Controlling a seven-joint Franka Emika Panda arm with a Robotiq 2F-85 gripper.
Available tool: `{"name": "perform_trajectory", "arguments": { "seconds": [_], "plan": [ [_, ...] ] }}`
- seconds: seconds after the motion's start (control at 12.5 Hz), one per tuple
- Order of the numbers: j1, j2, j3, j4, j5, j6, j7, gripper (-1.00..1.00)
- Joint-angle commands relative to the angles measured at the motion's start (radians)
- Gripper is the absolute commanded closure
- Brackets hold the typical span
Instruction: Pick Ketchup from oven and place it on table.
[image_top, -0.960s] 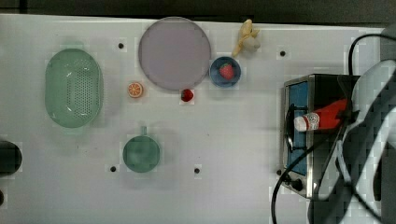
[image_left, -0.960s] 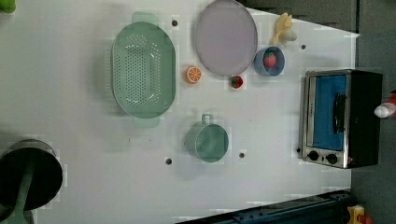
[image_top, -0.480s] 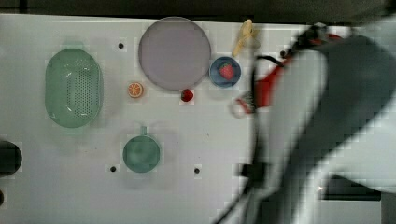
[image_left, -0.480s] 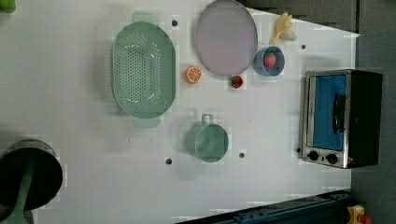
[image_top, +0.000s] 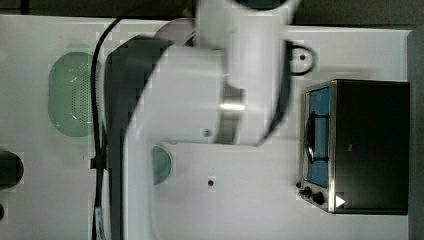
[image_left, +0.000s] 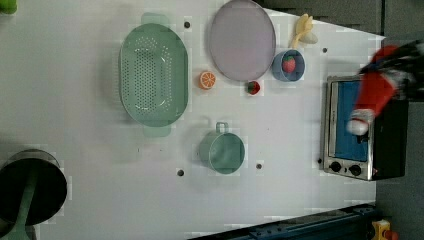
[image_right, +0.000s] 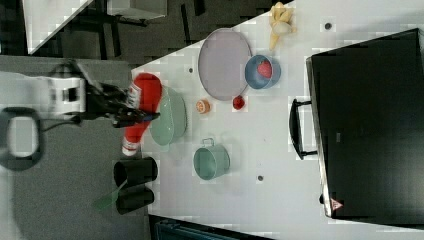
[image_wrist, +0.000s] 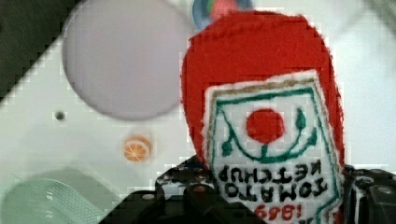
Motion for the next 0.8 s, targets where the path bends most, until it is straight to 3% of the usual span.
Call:
{"name": "perform_trajectory", "arguments": {
  "seconds": [0.08,0.48,0.8],
  "plan": [
    [-0.022,0.02,-0.021,-0.169,-0.044,0.074,0.027,-0.27],
    [-0.015,0.05,-0.017,-0.485,-0.044,0.444,0.028,-0.27],
    [-0.014,0.13,0.003,-0.607,-0.043,0.685,0.036,-0.27]
  ]
}}
